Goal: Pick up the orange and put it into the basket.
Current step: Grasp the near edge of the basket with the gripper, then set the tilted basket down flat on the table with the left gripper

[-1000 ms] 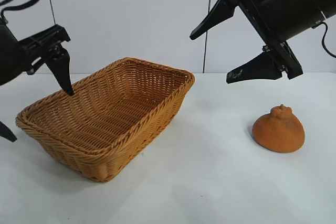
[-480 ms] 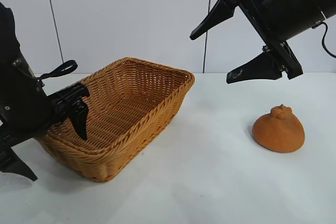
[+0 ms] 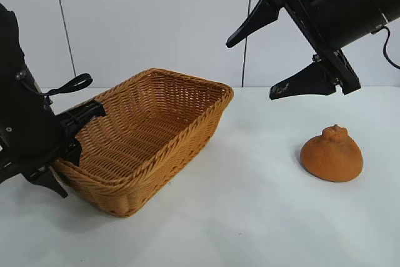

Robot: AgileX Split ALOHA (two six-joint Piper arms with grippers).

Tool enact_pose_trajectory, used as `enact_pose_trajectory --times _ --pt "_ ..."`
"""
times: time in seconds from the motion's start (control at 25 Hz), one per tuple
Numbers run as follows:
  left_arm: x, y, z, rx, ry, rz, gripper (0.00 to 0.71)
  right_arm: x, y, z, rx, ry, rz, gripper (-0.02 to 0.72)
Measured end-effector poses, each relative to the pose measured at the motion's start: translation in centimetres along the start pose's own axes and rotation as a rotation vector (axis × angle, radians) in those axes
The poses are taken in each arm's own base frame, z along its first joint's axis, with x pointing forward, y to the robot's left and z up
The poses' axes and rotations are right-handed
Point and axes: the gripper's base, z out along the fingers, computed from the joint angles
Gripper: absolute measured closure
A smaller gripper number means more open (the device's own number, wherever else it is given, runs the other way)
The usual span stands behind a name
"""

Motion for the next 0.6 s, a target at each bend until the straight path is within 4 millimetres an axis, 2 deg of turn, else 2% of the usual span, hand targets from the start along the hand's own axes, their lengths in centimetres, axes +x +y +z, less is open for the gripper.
enact_pose_trajectory --times 0.2,0.4,0.6 --pt "-0.6 -1.5 -1.1 -0.009 0.012 0.049 0.623 0.0 0.0 0.0 0.0 0.001 0.0 0.106" --pt "-3.0 -4.3 -2.6 0.048 0.0 0.166 0.623 0.0 0.0 0.0 -0.001 0.002 0.0 0.106" --pt "-5.2 -6.7 -2.5 0.071 0.069 0.307 0.623 0.0 0.0 0.0 0.003 0.005 -0.005 0.106"
